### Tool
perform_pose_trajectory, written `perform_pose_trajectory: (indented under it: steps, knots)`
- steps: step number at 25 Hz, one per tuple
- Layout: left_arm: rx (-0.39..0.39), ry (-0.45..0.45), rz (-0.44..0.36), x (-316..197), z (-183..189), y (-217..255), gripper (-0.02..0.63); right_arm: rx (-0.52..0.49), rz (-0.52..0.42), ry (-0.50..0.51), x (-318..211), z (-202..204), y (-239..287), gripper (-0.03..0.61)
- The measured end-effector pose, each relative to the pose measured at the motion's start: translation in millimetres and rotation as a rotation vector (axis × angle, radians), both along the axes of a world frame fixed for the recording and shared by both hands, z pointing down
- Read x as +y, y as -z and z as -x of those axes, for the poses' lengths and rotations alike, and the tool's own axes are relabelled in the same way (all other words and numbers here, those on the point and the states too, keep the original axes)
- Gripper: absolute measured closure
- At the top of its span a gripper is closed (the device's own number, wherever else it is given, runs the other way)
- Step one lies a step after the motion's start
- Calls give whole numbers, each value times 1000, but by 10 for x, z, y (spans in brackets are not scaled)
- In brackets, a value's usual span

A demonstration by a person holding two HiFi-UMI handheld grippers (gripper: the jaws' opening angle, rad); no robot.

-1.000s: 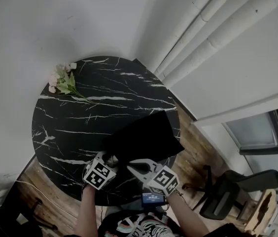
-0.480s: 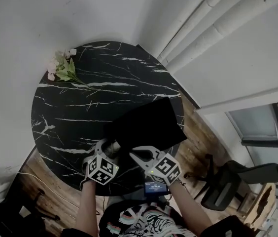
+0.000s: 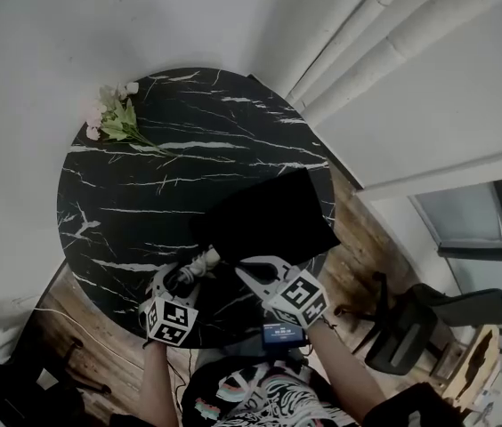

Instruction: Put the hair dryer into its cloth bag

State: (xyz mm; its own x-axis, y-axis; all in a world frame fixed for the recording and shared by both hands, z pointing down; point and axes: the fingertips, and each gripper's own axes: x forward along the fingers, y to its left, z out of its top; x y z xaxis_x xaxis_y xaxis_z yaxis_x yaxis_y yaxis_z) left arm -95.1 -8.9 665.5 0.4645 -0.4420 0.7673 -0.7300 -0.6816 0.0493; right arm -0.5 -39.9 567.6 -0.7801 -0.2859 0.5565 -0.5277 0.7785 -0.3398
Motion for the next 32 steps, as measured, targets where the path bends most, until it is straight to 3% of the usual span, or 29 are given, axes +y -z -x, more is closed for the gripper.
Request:
perform_pose_trajectory:
  steps: [8, 17, 24, 32]
  knots:
    - [13, 8, -24, -40, -8, 83, 411, 10, -3, -1, 34, 22, -5, 551]
    - [138, -41, -126, -196, -365, 469, 434, 5, -10, 6, 65, 50, 28, 551]
    - [201, -126, -163, -335, -584, 554, 443, -14, -16, 10, 36, 46, 67, 551]
    - [203, -200, -184, -432, -713, 579, 446, -51, -11, 30, 60, 108, 95, 551]
